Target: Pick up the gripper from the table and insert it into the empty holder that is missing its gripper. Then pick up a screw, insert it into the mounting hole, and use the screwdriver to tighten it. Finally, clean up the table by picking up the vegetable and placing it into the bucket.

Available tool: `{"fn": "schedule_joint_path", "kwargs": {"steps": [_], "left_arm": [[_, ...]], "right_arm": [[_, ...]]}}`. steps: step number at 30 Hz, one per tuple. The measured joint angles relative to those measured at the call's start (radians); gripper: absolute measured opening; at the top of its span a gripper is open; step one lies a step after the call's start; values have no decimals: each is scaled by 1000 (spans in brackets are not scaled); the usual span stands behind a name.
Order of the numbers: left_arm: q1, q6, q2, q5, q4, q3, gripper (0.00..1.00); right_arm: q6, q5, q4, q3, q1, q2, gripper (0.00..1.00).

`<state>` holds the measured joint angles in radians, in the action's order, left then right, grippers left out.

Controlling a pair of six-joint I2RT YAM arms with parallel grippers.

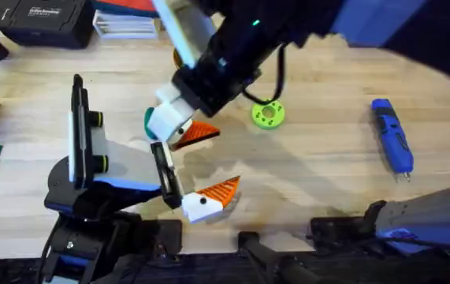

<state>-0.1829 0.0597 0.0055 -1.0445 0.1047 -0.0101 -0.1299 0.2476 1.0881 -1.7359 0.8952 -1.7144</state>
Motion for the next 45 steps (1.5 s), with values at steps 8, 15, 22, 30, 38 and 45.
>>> {"fn": "schedule_joint_path", "kwargs": {"steps": [8,15,22,30,38,45], "left_arm": [[0,0,0,0,0,0,986],[0,0,0,0,0,0,986],[0,0,0,0,0,0,986],[0,0,0,0,0,0,985],[0,-2,0,-3,0,0,656],[0,-7,0,-3,0,0,6]], "right_arm": [[0,-3,52,13,-116,81,994],[-28,-10,-60,289,-210,290,994],[-75,32,-131,585,-304,662,993],[88,155,-21,674,-305,936,993],[226,188,64,685,-295,971,994],[247,187,64,685,-295,970,994]]}}
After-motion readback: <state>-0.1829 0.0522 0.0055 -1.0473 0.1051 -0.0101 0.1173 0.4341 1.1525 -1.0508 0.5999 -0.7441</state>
